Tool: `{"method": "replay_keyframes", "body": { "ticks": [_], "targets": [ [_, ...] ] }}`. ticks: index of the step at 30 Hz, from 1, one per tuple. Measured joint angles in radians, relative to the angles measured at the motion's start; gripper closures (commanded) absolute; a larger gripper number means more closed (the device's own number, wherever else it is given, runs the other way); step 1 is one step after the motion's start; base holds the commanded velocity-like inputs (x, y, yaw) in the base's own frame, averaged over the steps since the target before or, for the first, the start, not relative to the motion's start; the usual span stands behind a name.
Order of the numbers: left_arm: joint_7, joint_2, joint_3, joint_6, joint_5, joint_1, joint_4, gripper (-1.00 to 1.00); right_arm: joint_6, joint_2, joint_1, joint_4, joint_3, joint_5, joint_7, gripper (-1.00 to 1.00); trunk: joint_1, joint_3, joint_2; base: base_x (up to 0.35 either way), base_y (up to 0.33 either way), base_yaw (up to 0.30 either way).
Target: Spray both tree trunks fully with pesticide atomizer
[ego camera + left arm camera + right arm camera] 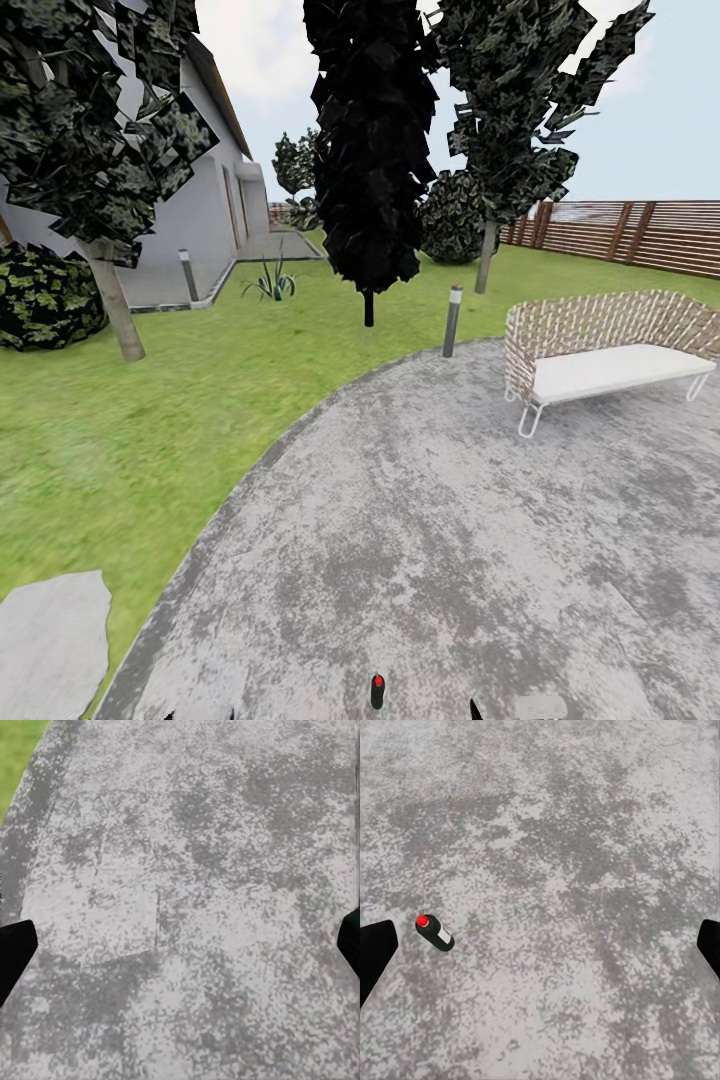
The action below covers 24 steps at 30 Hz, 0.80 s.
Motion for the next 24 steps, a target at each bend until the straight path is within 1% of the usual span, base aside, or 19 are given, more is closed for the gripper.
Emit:
{"method": "replay_keyframes", "body": {
  "ticks": [2,5,7,12,15,24],
  "targets": [
    [0.000,-0.001,-0.001,-0.007,-0.003,-0.011,-0.011,-1.00,0.000,0.002,-0.001,-0.001,-0.001,-0.001,0.001,-1.00,0.000,0.000,0.000,0.000,0.000,0.000],
    [0.000,-0.009,-0.004,-0.008,-0.009,-0.029,-0.028,-1.00,-0.001,0.016,-0.015,-0.001,0.000,-0.001,0.002,-1.00,0.000,0.000,0.000,0.000,0.000,0.000],
    [0.000,-0.013,-0.005,-0.008,-0.010,-0.035,-0.039,-1.00,-0.001,0.016,-0.026,0.000,0.000,-0.001,0.002,-1.00,0.000,0.000,0.000,0.000,0.000,0.000],
    [0.000,-0.013,-0.007,-0.009,-0.006,-0.031,-0.052,-1.00,-0.001,0.012,-0.052,0.001,-0.001,-0.001,0.002,-1.00,0.000,0.000,0.000,0.000,0.000,0.000],
    [0.000,-0.013,-0.008,-0.009,-0.007,-0.030,-0.056,-1.00,-0.001,0.012,-0.053,0.001,-0.002,-0.001,0.001,-1.00,0.000,0.000,0.000,0.000,0.000,0.000],
    [0.010,-0.015,-0.009,0.002,-0.015,-0.040,-0.104,-1.00,-0.003,0.011,-0.053,-0.001,-0.006,-0.001,-0.004,-1.00,0.000,0.000,0.000,0.000,0.000,0.000]
  ]
}}
